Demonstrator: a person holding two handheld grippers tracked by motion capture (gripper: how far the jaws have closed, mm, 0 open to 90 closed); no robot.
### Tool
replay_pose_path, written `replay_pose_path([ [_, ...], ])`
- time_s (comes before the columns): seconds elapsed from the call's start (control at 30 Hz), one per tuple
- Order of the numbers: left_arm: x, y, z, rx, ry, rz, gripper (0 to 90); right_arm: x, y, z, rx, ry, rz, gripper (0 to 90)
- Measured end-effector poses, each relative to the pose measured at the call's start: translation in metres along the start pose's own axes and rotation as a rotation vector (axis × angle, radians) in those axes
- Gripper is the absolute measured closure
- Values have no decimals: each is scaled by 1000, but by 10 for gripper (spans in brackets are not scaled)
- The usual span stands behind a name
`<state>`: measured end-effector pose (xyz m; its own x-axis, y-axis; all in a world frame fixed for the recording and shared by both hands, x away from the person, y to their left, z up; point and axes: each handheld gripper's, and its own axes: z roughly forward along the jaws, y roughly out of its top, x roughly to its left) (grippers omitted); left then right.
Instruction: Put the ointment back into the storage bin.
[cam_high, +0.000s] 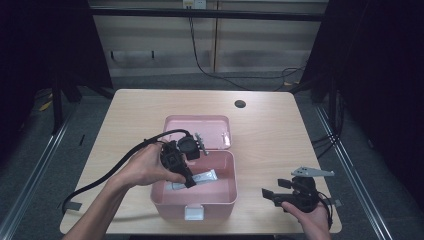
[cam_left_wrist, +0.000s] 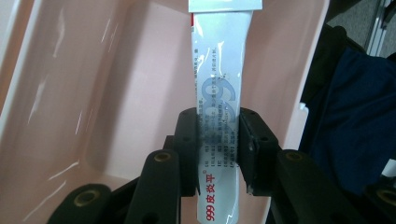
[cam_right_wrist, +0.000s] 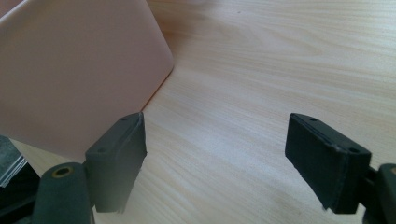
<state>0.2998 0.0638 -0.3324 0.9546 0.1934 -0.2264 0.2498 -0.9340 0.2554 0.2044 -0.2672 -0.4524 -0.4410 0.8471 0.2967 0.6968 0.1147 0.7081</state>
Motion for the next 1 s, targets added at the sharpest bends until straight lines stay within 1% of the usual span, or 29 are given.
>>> replay_pose_path([
  [0.07, 2, 1, 6, 17, 3, -3, 709, 0, 0, 0, 0, 2, -2, 203],
  [0.1, 2, 1, 6, 17, 3, -3, 709, 0, 0, 0, 0, 2, -2, 203],
  [0.13, 2, 1, 11, 30, 0, -4, 709, 0, 0, 0, 1, 3, -1, 203],
  [0.17, 2, 1, 11, 30, 0, -4, 709, 0, 0, 0, 1, 4, 1, 203],
  [0.2, 1, 3, 15, 32, -10, 0, 709, 0, 0, 0, 1, 4, 0, 203],
  [0.23, 1, 3, 15, 32, -10, 0, 709, 0, 0, 0, 1, 4, 0, 203],
  [0.27, 1, 5, 18, 43, -17, 11, 709, 0, 0, 0, 1, 4, -1, 202],
  [0.3, 1, 5, 18, 43, -17, 11, 709, 0, 0, 0, 1, 4, -1, 202],
  [0.37, 1, 6, 23, 58, -22, 16, 709, 0, 0, 0, 0, 4, 0, 202],
  [0.43, 0, 6, 27, 66, -23, 11, 709, 0, 0, 0, 1, 4, 0, 202],
  [0.47, 1, 7, 30, 72, -28, 21, 709, 0, 0, 0, 1, 3, 0, 202],
  [0.57, 1, 8, 33, 72, -33, 17, 709, 0, 0, 0, 1, 3, 2, 200],
  [0.67, 1, 10, 40, 94, -40, 26, 709, 0, 0, 0, 2, 4, 2, 199],
  [0.77, 1, 10, 44, 97, -50, 30, 709, 0, 0, 0, 2, 4, -1, 199],
  [0.87, -1, 11, 49, 120, -53, 39, 709, 0, 0, 0, 3, 5, -1, 199],
  [1.0, -2, 11, 55, 124, -59, 42, 709, 0, 0, 0, 6, 5, -3, 199],
])
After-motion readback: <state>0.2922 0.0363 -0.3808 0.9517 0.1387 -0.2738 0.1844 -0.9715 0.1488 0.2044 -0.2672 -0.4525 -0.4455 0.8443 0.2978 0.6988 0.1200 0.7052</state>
